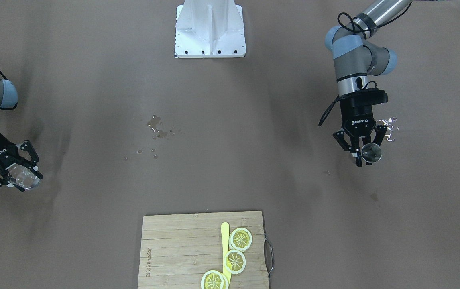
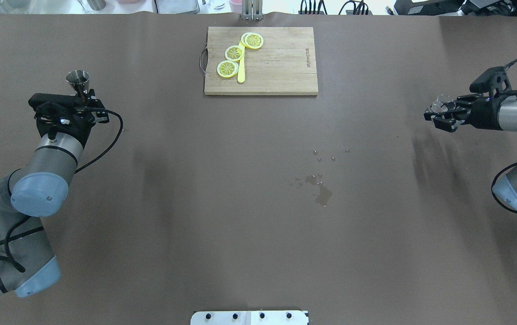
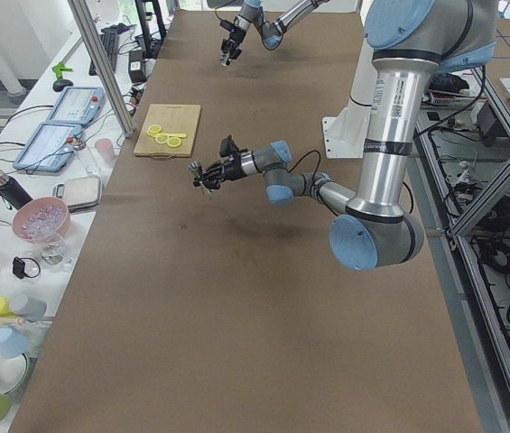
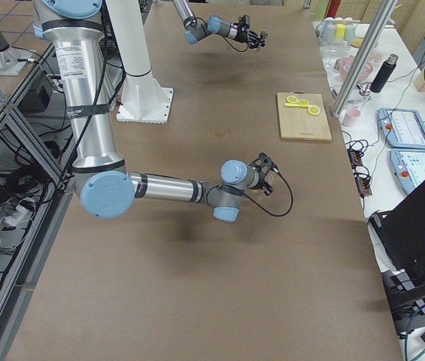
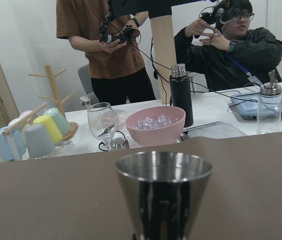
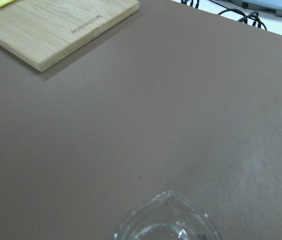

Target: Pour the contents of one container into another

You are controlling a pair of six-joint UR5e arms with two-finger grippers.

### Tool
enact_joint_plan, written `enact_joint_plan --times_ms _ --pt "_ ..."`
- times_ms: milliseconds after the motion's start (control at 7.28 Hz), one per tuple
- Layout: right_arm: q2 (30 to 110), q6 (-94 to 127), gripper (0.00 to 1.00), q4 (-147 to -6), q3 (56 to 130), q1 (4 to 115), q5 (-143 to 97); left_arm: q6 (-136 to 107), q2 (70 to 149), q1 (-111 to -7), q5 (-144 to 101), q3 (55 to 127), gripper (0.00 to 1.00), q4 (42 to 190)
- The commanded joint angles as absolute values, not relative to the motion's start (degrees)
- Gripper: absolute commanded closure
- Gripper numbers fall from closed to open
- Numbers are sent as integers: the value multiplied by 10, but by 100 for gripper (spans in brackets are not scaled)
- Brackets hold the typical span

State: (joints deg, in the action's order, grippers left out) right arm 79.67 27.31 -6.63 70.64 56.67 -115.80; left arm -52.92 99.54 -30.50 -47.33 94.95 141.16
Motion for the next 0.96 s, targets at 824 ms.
enact_joint_plan --times_ms 824 --pt "728 99 100 -428 951 530 -1187 -167 1132 -316 -823 840 100 1712"
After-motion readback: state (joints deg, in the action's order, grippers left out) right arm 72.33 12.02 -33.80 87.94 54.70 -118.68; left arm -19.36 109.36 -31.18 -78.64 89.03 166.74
